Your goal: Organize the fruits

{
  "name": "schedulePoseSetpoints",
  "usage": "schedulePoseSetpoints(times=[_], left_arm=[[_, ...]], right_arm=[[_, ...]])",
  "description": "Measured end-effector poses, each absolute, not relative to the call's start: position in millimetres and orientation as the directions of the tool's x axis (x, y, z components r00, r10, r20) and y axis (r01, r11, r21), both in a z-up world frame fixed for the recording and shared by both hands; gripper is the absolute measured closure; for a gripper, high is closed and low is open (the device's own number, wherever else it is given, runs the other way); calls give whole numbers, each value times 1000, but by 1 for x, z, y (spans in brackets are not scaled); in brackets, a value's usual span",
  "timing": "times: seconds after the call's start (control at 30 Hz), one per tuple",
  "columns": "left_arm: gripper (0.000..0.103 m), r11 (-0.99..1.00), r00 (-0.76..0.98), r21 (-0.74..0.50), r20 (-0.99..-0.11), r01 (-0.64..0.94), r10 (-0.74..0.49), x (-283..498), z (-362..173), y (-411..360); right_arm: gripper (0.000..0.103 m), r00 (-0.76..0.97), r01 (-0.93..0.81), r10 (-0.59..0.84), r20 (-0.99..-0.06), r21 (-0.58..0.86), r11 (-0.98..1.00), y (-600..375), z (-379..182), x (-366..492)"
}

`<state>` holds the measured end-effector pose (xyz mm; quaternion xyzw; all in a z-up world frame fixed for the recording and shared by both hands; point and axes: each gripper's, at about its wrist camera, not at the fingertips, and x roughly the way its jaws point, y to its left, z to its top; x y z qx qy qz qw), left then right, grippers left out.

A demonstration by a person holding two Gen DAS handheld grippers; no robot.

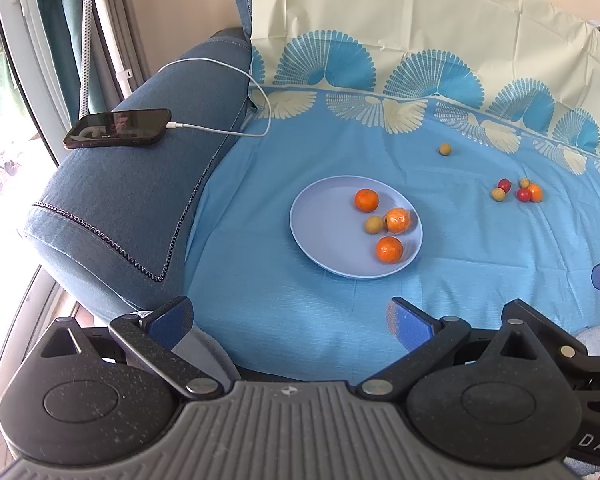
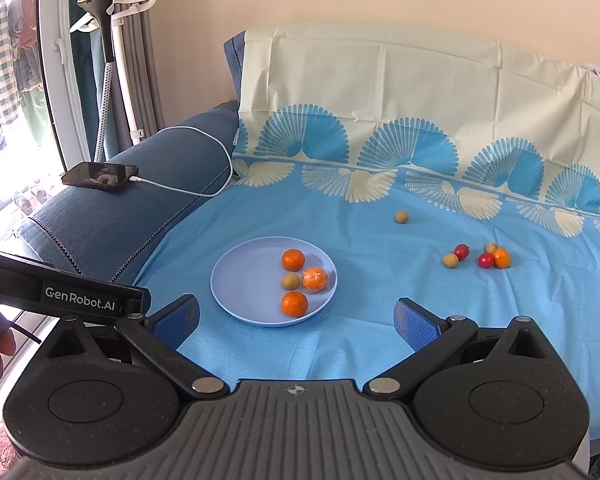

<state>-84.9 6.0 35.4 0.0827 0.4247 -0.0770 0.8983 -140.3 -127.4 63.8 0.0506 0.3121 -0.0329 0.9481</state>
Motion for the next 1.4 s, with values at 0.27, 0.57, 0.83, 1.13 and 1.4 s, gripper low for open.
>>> schedulePoseSetpoints(times=[0.27,0.57,0.83,1.13,1.4], left_arm=[[0,975,618,82,-784,207,-65,-81,32,7],[0,976,605,82,-794,202,-59,-73,27,7],[0,977,585,80,-809,198,-52,-63,21,7],[0,977,555,85,-831,195,-39,-51,11,1],[0,972,530,102,-848,213,-27,-38,3,-14]], right_arm=[[1,796,96,-30,-605,76,992,-127,61,-136],[1,784,96,-28,-620,78,992,-127,55,-130],[1,768,98,-24,-639,80,992,-126,49,-123],[1,745,103,-17,-667,90,991,-128,39,-112],[1,723,121,-9,-691,113,986,-139,27,-104]])
